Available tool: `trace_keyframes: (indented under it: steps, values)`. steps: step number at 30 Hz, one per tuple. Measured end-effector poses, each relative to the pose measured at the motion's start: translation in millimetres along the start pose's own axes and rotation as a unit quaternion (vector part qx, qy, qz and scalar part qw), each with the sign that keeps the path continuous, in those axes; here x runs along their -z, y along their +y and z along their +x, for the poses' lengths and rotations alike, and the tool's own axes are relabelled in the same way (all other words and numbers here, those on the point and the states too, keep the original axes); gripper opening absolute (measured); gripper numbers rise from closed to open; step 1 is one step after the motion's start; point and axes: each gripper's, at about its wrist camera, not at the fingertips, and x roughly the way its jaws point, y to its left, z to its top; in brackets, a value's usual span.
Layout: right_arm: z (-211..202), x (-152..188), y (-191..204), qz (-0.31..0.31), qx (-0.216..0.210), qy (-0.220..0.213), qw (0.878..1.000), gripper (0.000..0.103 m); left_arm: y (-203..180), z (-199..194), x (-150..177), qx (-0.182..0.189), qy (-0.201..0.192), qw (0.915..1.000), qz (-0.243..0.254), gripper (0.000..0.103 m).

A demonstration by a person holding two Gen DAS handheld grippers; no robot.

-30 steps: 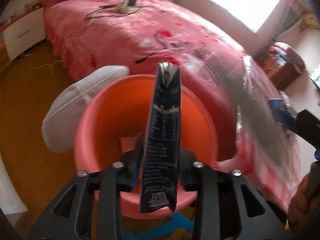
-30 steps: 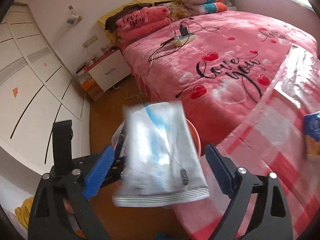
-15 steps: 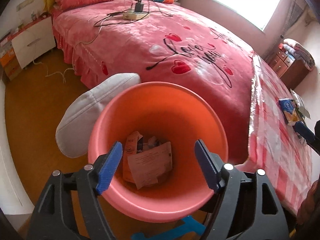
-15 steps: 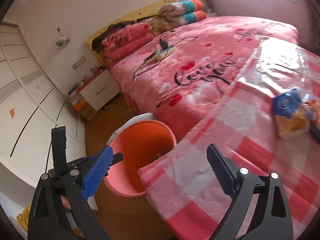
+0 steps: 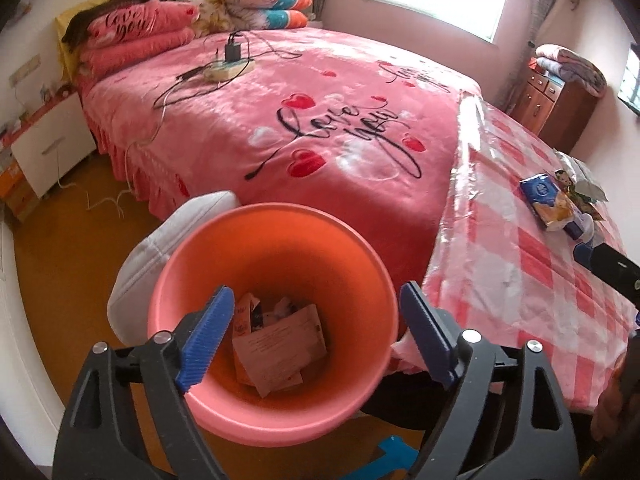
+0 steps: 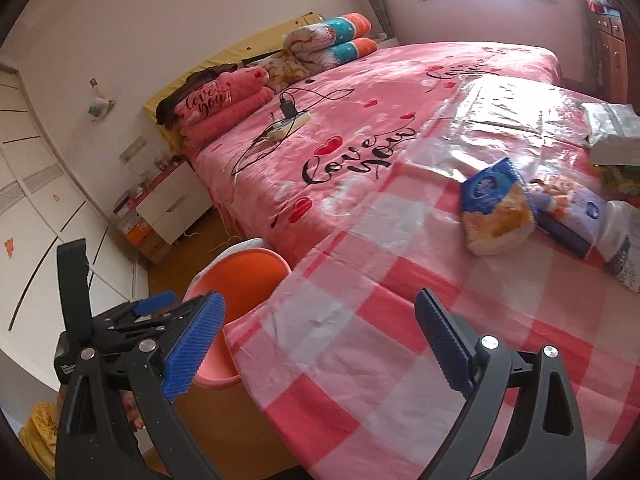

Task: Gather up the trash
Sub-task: 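Move both open tools back toward the trash on the sheet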

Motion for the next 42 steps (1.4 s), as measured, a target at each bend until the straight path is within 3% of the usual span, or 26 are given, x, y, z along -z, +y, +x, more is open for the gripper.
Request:
trace_keyframes:
  steps: [18,31,42]
  values:
    - [-28.1,10.0,-39.0,0.026,0.007,-0.026,0.999,0.096,-49.7,-13.6,-9.3,-0.011,-0.034,0.9984,0.043,0.095]
    - [-44.8,14.1,-62.2,0.035,0.011,-0.039,0.999,0.096,-82.0,-14.3,-9.6,-0.017,-0.033,0.9970,0.068,0.095]
    - [-66.9,14.1,-97.0,0.079,0.019,-0.065,0.995,0.096,-114.5,-14.8,-10.5,-0.003,-0.029,0.9951,0.095,0.095]
